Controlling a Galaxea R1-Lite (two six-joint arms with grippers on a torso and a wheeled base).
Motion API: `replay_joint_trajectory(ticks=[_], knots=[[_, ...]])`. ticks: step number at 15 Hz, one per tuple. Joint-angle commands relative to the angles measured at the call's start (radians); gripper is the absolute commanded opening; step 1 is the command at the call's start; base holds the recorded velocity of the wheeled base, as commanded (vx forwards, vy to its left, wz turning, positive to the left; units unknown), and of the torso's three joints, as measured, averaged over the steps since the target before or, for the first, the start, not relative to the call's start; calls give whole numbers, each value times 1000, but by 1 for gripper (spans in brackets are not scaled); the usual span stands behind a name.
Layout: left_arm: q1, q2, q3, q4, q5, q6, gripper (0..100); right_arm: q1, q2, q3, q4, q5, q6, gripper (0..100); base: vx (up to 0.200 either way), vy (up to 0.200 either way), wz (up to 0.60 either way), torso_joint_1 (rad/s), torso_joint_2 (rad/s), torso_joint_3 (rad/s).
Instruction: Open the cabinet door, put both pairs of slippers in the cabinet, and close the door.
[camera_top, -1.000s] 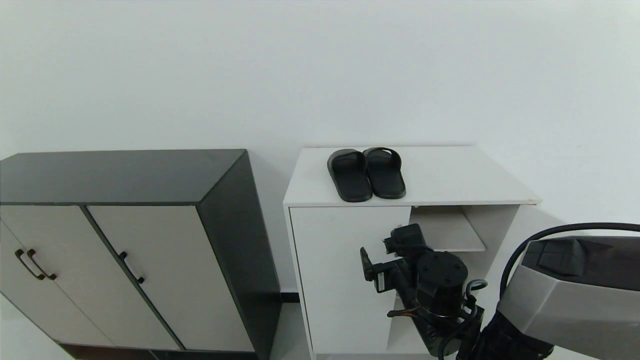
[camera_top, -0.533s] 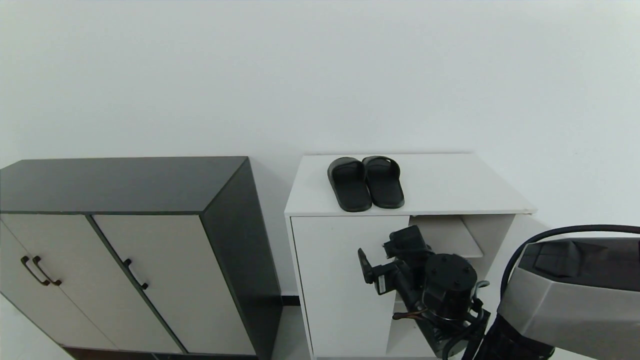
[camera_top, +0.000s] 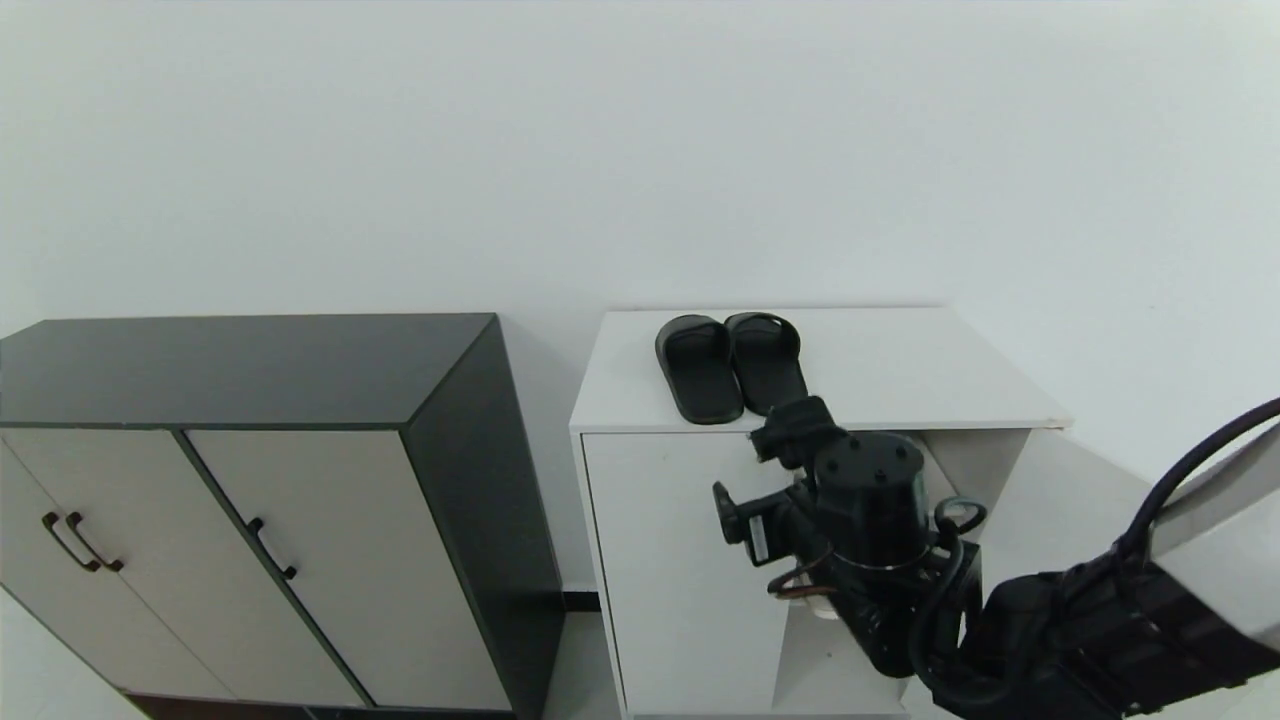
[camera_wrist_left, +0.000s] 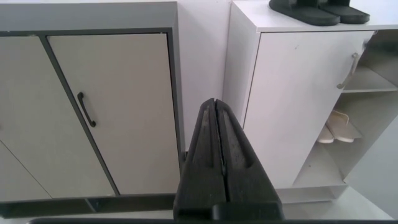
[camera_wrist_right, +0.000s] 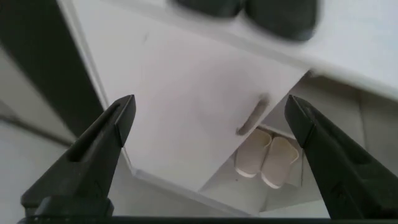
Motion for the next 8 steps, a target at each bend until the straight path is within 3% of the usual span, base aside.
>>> replay_joint_trajectory(ticks=[1,6,8], knots=[[0,2,0,0,0,0,0,12,-37,-170,101,-107,81,100,0,0,0,0,0,0],[0,2,0,0,-2,2,0,8,-9,-190,98,-115,87,100,0,0,0,0,0,0],[0,2,0,0,-3,2,0,8,-9,-190,98,-116,87,100,200,0,0,2,5,2]])
